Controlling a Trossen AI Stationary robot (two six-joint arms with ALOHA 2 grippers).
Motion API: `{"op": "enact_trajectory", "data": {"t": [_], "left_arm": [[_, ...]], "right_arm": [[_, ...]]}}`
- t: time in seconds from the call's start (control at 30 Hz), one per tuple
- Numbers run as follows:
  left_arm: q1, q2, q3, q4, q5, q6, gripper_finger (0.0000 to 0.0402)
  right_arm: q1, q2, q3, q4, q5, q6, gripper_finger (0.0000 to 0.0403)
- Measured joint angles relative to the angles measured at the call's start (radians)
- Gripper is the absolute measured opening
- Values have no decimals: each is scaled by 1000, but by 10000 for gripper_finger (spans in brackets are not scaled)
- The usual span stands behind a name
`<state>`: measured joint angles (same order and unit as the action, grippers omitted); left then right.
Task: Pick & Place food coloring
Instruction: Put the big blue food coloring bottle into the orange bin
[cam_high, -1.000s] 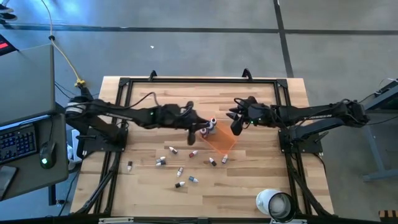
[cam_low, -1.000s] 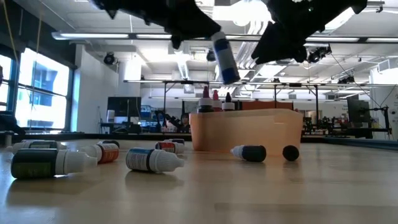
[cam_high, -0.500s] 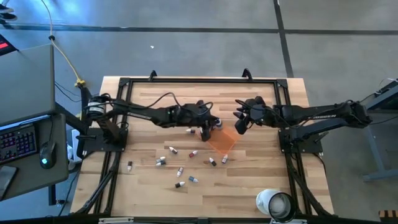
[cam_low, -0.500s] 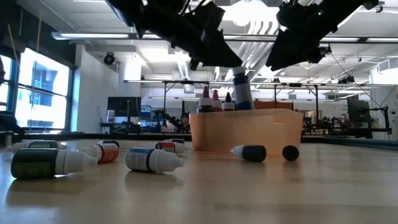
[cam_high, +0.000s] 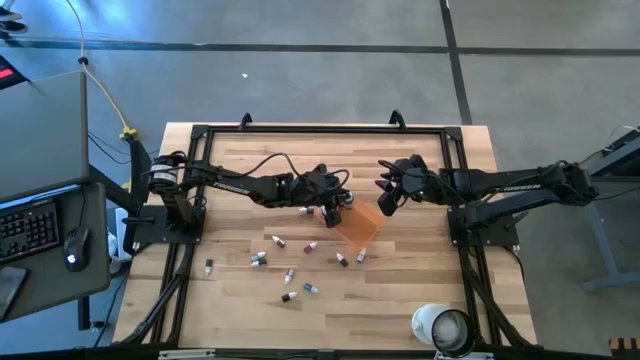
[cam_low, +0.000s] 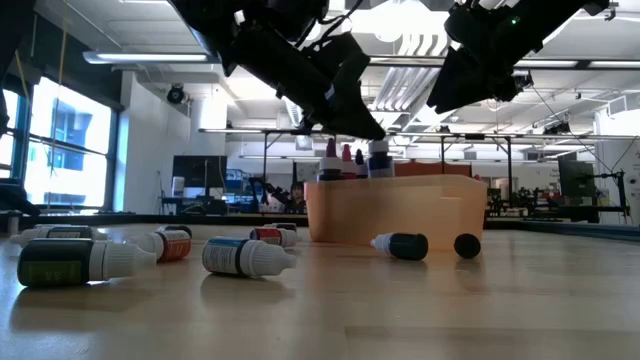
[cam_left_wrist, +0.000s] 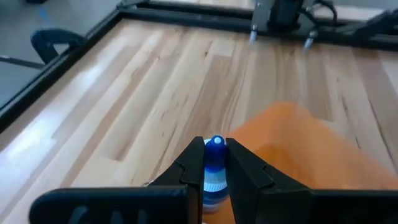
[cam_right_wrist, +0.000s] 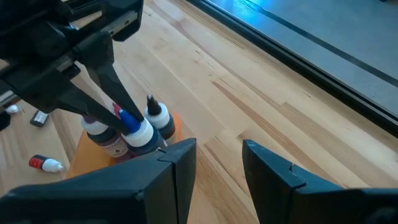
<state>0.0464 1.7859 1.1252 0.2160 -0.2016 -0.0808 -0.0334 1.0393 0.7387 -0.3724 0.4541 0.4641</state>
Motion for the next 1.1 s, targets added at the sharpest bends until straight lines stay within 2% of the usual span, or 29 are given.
{"op": "enact_trajectory", "data": {"t": [1.1], "left_arm": [[6, 14, -2, -32, -18, 32, 38]], "right_arm": [[0, 1, -1, 7, 0, 7, 123]]}}
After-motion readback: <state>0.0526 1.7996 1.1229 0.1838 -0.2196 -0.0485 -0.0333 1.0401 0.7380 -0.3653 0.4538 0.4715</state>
